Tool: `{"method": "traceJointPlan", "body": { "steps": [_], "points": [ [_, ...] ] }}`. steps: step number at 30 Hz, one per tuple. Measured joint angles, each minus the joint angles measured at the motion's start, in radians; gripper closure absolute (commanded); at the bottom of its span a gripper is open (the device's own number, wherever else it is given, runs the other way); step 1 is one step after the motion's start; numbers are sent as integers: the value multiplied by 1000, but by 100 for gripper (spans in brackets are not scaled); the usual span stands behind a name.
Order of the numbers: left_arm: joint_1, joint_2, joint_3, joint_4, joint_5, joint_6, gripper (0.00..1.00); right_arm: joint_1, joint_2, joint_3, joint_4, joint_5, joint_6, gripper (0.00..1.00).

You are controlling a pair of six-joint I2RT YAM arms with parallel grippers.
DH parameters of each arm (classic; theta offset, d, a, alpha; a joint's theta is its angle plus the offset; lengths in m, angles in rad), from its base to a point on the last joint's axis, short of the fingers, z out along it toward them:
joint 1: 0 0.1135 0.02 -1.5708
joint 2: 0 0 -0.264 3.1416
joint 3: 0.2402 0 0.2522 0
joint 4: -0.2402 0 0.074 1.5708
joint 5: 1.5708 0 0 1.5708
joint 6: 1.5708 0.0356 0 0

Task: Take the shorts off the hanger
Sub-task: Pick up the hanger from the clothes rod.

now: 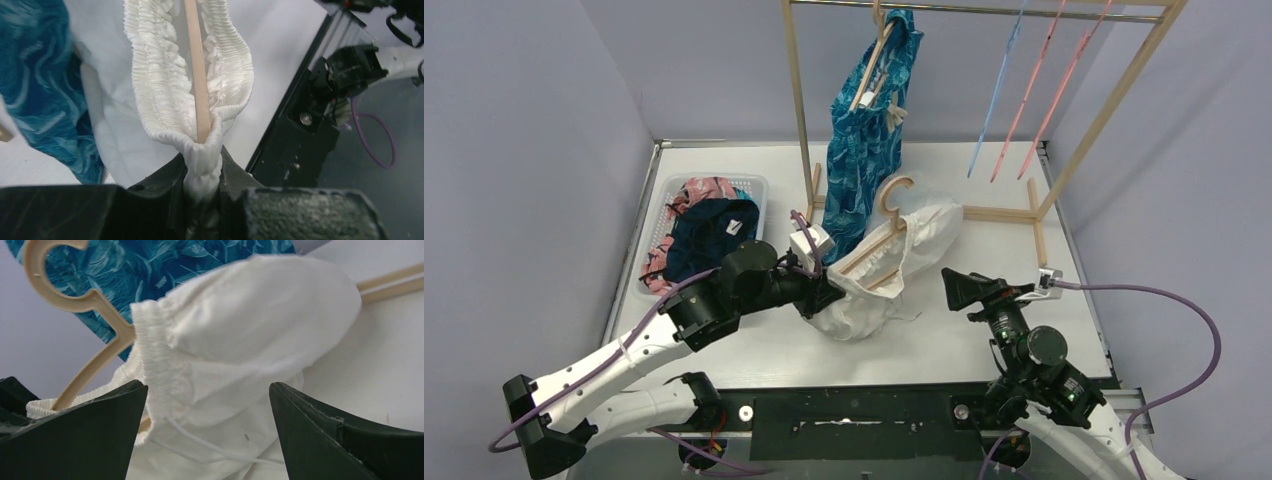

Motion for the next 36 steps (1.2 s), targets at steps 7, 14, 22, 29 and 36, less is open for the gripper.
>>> {"method": "traceJointPlan", "body": {
  "steps": [7,14,22,29,36],
  "points": [
    [0,-9,-64,-38,193,2,100,0,178,68,100,-163,-278,1],
    [0,-13,12,-158,331,13,100,0,351,221,105,-374,-449,8],
    [0,-32,69,-168,392,-6,100,0,481,322,122,-562,-473,67],
    [0,52,223,-290,409,30,100,-6,471,334,156,-554,-397,91],
    [-11,85,403,-294,363,108,100,-7,470,506,155,-563,-450,91]
  ]
}}
